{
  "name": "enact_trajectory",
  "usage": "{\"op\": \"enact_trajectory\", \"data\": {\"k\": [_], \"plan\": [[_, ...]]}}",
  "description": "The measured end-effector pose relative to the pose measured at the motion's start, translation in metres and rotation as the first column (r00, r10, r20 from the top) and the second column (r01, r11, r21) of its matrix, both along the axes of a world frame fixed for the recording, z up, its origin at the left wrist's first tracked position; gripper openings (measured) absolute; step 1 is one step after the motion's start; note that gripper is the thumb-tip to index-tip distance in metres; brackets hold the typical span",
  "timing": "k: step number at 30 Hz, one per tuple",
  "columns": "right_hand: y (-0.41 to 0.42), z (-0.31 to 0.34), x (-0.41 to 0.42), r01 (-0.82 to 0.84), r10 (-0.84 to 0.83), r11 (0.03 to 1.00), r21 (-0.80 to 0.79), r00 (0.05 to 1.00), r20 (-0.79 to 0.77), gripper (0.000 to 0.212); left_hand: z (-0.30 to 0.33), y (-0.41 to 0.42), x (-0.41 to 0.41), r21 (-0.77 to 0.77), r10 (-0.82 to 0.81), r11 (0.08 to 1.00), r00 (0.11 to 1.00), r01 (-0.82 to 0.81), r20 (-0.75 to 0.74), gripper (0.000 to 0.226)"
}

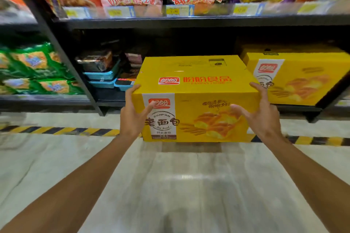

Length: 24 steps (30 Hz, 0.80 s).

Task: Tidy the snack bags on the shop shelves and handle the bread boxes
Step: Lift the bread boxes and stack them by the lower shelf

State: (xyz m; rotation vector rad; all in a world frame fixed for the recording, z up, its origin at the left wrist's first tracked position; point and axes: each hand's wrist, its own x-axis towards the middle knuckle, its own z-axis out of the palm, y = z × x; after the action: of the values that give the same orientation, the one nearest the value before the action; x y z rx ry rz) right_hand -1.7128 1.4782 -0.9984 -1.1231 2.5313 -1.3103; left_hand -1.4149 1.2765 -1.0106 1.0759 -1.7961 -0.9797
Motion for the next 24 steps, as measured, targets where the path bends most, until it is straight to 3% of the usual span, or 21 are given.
{"op": "enact_trajectory", "data": {"k": [7,14,20,24], "plan": [[0.051,0.030,0.031,0.047,-0.047,0.996,0.069,0.999,0.007,0.085,0.043,0.034,0.033,0.049,-0.063,0.997,0.995,0.059,0.080,0.065],[0.077,-0.008,0.050,-0.020,0.007,0.965,0.262,0.999,0.053,0.091,0.001,0.062,0.065,0.167,-0.047,0.986,0.970,0.007,0.237,0.062],[0.085,-0.026,0.063,-0.054,0.039,0.968,0.244,0.997,0.065,0.089,-0.012,0.062,0.078,0.163,-0.011,0.986,0.970,-0.029,0.242,0.066],[0.084,-0.029,0.049,-0.103,0.084,0.961,0.257,0.993,0.086,0.093,-0.010,0.050,0.078,0.127,-0.048,0.992,0.940,0.005,0.337,0.069]]}}
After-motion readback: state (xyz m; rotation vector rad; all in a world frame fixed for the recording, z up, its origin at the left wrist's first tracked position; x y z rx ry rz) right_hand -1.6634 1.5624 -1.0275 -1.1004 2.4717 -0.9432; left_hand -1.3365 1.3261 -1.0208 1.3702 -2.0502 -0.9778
